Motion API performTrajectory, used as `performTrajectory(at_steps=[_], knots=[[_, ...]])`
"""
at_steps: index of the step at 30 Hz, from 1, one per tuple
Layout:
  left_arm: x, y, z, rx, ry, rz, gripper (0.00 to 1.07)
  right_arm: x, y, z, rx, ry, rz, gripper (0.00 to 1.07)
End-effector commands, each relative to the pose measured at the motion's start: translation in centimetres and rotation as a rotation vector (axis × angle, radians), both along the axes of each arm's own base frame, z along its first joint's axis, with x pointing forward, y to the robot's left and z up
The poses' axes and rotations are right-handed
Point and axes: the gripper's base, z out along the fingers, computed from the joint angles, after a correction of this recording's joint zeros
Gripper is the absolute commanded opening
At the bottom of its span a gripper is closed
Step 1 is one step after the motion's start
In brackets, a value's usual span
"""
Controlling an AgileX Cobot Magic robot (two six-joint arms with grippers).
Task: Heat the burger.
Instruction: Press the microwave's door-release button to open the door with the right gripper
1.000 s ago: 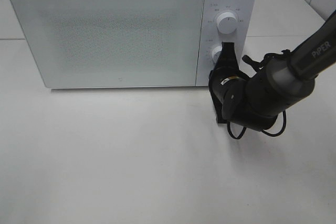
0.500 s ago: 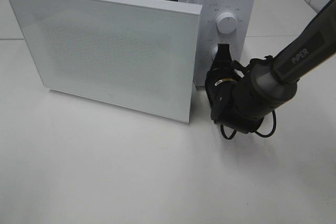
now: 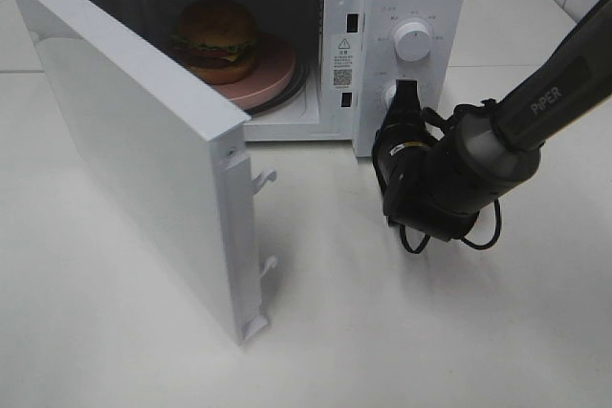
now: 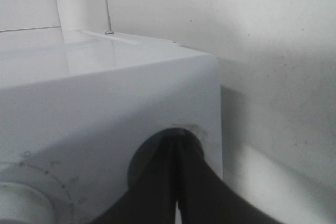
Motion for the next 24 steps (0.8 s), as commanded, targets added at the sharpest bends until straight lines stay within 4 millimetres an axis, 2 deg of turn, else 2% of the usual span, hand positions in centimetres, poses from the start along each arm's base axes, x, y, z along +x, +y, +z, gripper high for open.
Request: performTrajectory(at_steps=[1,8,12,15,19,24], knots=[[-0.2,0.0,0.1,-0.003,-0.030,0.003,1.00,3.0,0.0,4.4,-0.019,-0.245,0.026,0.00],[-0.2,0.0,0.1,-0.003,-0.030,0.003,1.00,2.2,-0.3,5.0,-0.020,-0.198,0.044,0.00],[-0.2,0.0,0.1,-0.003,-0.030,0.003,1.00,0.5,-0.3,4.6,-0.028,-0.092,0.098,0.00],[-0.2,0.0,0.1,-0.003,-0.030,0.003,1.00,0.0,-0.4,4.4,-0.037,-0.076,0.104,0.00],[-0.2,0.0,0.1,-0.003,-0.030,0.003,1.00,-2.1,-0.2,3.6,-0.086,0.051,0.193,0.00],[-0.2,0.0,0.1,-0.003,-0.030,0.003,1.00,-3.3,-0.5,3.5,-0.129,0.130,0.257,0.00]])
